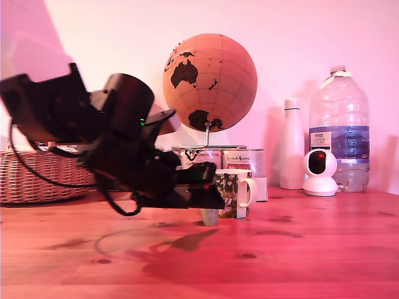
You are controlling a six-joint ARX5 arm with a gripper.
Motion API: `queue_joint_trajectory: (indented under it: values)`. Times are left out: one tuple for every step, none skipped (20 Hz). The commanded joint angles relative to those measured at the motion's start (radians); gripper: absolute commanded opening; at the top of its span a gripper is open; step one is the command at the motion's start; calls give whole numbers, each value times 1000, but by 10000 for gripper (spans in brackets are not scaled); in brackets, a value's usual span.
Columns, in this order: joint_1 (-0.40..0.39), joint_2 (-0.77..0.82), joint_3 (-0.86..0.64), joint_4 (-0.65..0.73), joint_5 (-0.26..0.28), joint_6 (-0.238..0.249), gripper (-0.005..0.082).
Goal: Pick up the coffee capsules on the table and drop them inside the coffee cup
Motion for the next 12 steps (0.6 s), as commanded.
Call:
queue_joint_trajectory:
  values:
    - [-8, 45, 14, -9, 0, -2, 713]
    - [-11, 56, 24, -11, 0, -2, 712]
    - [-12, 60, 34, -14, 0, -3, 712]
    - [-14, 66, 47, -27, 0, -2, 712]
    - [-14, 72, 57, -29, 0, -2, 712]
    - [-14, 76, 64, -32, 0, -3, 712]
    - [-14, 77, 69, -32, -1, -3, 712]
    - [-14, 77, 72, -32, -2, -4, 711]
    - [-14, 77, 77, -33, -5, -4, 706]
    - [-14, 77, 80, -36, -10, -5, 690]
    - [-14, 77, 84, -45, -14, -6, 646]
    - [-14, 77, 89, -56, -19, -8, 585]
